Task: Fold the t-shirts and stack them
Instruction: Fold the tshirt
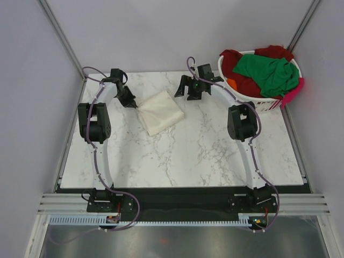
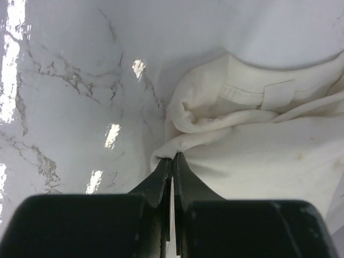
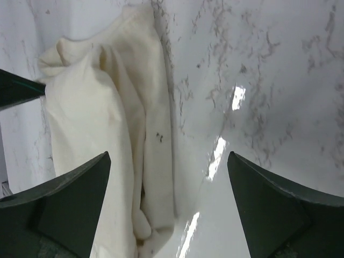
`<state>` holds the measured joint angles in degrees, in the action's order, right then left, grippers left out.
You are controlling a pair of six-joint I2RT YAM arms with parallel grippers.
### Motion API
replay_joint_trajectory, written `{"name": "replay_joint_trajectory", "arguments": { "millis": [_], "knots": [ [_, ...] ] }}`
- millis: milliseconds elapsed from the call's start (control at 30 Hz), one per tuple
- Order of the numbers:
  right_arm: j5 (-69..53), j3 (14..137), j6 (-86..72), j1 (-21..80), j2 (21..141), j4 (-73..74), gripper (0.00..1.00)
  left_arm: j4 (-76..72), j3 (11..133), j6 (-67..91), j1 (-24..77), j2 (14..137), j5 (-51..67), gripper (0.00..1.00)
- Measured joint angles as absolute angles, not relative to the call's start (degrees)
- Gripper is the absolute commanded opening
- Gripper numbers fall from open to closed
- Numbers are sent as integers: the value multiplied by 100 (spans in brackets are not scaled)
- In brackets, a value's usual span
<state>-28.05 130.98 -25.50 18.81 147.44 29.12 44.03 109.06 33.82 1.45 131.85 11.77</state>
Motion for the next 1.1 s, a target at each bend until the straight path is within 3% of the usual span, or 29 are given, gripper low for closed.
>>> {"name": "replay_joint_trajectory", "arguments": {
  "millis": [167, 300, 367, 400, 500, 733, 1100],
  "knots": [
    [-2635, 11662, -2381, 1791, 13347, 2694, 98, 4425, 11201, 3369, 233, 13187, 1225, 2],
    [-2805, 10667, -2418, 1837, 12267, 2185, 91, 4412, 11402, 3336, 261, 13200, 1260, 2],
    [-3004, 10294, -2412, 1916, 11900, 1949, 70, 4418, 11445, 3323, 268, 13214, 1262, 2],
    [-3098, 10119, -2425, 1964, 11782, 1798, 46, 4421, 11461, 3315, 263, 13233, 1260, 2],
    [-3603, 9393, -2604, 2115, 11566, 1221, 22, 4431, 11469, 3310, 259, 13305, 1223, 2],
    [-4449, 8071, -3186, 2215, 11802, 143, 19, 4462, 11467, 3310, 248, 13434, 1063, 2],
    [-4950, 8171, -3732, 1942, 13058, -1369, 15, 4488, 11424, 3277, 158, 13574, 939, 2]
  ]
}}
